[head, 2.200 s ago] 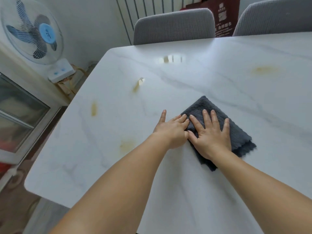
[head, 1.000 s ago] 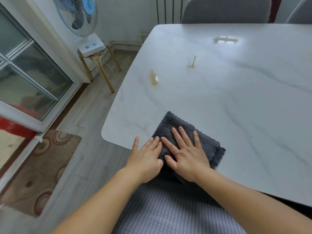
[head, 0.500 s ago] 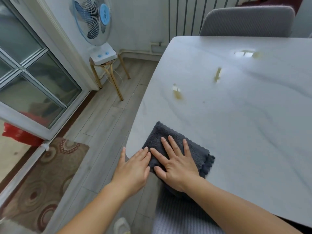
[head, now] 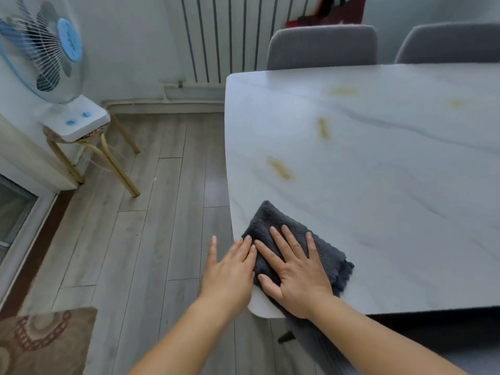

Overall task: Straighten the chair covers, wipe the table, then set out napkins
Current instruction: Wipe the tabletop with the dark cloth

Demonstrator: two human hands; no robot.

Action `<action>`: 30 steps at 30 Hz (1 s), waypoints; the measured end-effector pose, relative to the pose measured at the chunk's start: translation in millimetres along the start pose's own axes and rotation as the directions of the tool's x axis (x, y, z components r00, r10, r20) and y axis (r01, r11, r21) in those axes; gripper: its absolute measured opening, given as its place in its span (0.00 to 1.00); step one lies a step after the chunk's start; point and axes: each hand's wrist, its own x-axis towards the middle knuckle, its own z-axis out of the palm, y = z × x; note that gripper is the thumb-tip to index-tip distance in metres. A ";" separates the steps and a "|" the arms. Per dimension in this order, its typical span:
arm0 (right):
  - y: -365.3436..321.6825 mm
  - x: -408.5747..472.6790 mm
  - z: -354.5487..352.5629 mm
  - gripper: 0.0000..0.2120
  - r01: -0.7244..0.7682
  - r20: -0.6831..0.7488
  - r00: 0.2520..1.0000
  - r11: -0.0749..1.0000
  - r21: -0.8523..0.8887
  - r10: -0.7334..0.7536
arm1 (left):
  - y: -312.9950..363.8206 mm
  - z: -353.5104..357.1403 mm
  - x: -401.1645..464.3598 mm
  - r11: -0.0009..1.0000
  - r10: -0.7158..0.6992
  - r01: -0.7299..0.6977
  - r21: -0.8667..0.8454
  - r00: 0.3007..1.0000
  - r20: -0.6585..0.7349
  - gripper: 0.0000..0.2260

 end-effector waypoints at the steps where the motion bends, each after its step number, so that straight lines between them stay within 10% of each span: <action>1: 0.2 5.6 -0.6 0.29 -0.025 -0.002 1.000 1.000 0.006 0.025 | -2.9 -2.1 7.8 1.000 0.018 -0.018 0.021 1.000 -0.005 0.24; 30: 71.2 331.0 -60.4 0.29 -0.136 -0.036 0.990 0.987 0.083 0.139 | -130.7 -130.3 308.7 0.978 0.123 -0.117 0.172 0.992 -0.023 0.23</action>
